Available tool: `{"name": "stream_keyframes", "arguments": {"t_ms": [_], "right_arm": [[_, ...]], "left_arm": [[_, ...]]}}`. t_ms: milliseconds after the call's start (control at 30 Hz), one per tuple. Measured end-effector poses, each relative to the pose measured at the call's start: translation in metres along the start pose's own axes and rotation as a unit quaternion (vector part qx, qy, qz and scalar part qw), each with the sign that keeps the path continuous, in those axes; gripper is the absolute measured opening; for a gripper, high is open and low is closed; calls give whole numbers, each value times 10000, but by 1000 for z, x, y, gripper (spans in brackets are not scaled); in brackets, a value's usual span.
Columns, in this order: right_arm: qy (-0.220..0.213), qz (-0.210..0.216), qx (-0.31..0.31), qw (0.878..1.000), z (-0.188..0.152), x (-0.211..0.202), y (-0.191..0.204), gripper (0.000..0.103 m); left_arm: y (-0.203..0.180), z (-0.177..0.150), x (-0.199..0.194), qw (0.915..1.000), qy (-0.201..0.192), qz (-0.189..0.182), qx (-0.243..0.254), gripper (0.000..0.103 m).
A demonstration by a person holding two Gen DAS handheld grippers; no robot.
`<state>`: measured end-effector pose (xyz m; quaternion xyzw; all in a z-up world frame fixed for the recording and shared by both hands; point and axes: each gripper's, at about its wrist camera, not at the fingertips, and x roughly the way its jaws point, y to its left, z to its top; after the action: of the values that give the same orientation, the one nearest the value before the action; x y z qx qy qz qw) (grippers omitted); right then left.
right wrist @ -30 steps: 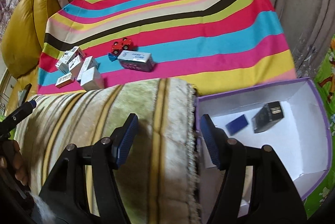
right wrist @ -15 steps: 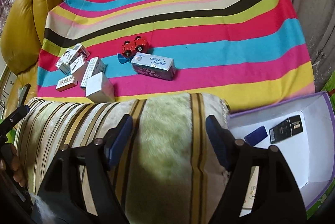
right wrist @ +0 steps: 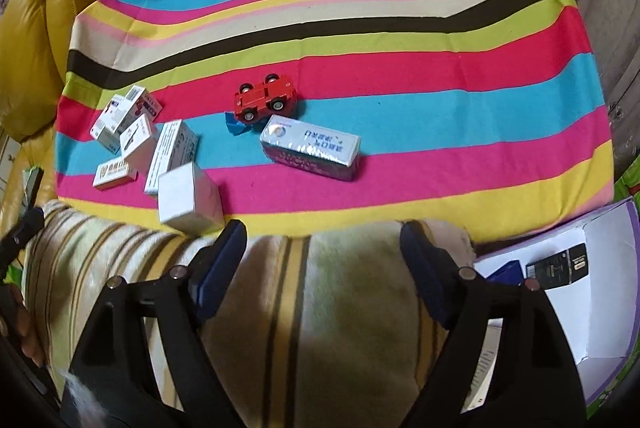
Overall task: Organize rigid objects
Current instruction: 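Move both empty tools back from the storage box to the pile of boxes, then grasp the white box with red logo with the left tool while the right grasps the silver box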
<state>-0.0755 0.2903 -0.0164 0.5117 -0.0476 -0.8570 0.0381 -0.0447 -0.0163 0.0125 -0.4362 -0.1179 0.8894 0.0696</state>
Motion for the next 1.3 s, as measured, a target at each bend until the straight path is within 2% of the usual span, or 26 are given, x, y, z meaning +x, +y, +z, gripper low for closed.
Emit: {"name": "stream_keyframes", "arguments": {"t_ms": [200,533,700,967,1033,1200,1300], "right_arm": [[140,195,415,9988,19,19,3,82],[123,32,571,9983,43,39,16,82],[95,-101,621,9980,46,43,19,82],[135,-83,721,9973,46,48,14,83],[41,-208,615,9979,45,44,17,87],[77,-386,11,9992,46,47,33,88],[124,-478,-144,9987,46,51,38,88]], "left_arm": [[1,2,3,10000,21,17,6,86],[8,13,16,9998,111,178,37,86],[14,26,25,9991,177,388,88,86],[26,47,41,9980,224,573,126,86],[27,50,43,9980,211,589,129,86],[30,55,53,9978,325,566,129,86],[29,59,57,9973,351,608,237,86]]}}
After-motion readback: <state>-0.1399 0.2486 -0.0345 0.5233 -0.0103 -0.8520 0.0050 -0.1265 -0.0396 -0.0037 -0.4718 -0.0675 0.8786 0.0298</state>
